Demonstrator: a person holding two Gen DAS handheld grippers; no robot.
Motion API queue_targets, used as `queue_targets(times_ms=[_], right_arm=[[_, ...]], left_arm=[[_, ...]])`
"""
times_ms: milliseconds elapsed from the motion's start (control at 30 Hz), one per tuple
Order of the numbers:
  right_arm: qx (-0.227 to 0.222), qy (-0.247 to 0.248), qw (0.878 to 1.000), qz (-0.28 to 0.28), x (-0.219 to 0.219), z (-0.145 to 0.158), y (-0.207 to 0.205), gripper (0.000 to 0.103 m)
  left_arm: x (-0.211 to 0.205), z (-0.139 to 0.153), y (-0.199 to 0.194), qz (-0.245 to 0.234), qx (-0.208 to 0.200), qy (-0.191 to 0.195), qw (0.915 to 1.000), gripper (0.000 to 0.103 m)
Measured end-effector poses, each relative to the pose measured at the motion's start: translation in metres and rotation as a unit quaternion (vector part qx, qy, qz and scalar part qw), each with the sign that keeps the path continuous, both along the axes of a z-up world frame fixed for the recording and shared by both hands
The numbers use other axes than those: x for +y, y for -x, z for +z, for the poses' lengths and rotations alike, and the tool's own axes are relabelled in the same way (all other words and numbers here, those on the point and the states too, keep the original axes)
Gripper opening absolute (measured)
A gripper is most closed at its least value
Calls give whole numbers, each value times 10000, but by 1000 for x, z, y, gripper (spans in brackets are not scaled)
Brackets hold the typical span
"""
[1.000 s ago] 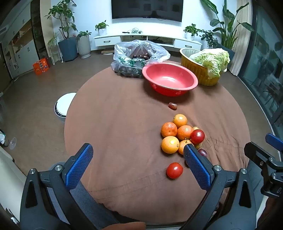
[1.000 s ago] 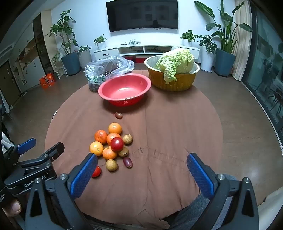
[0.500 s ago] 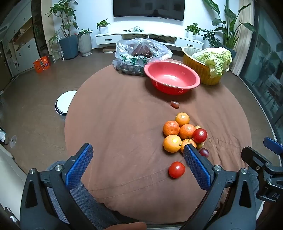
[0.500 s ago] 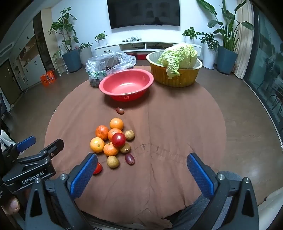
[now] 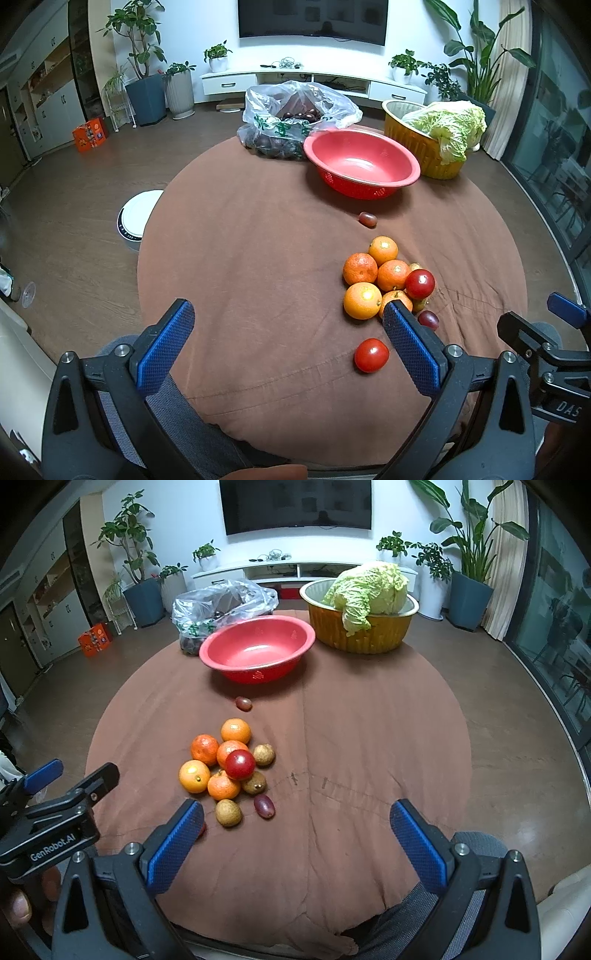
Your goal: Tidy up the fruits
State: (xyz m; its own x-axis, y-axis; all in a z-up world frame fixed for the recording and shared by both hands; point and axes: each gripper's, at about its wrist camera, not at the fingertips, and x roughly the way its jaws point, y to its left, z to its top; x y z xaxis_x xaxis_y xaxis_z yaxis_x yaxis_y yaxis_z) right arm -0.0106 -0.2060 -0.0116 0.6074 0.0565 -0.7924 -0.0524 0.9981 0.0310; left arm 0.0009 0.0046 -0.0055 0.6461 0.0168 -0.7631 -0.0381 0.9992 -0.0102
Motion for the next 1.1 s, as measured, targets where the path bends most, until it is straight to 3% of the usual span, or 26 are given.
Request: queue_targets(times_ms=[1100], right_arm=[[91,65,9999,-71,0,-6,0,103]], left_arm=[[-2,-7,-1,32,17,-91,10000,103]])
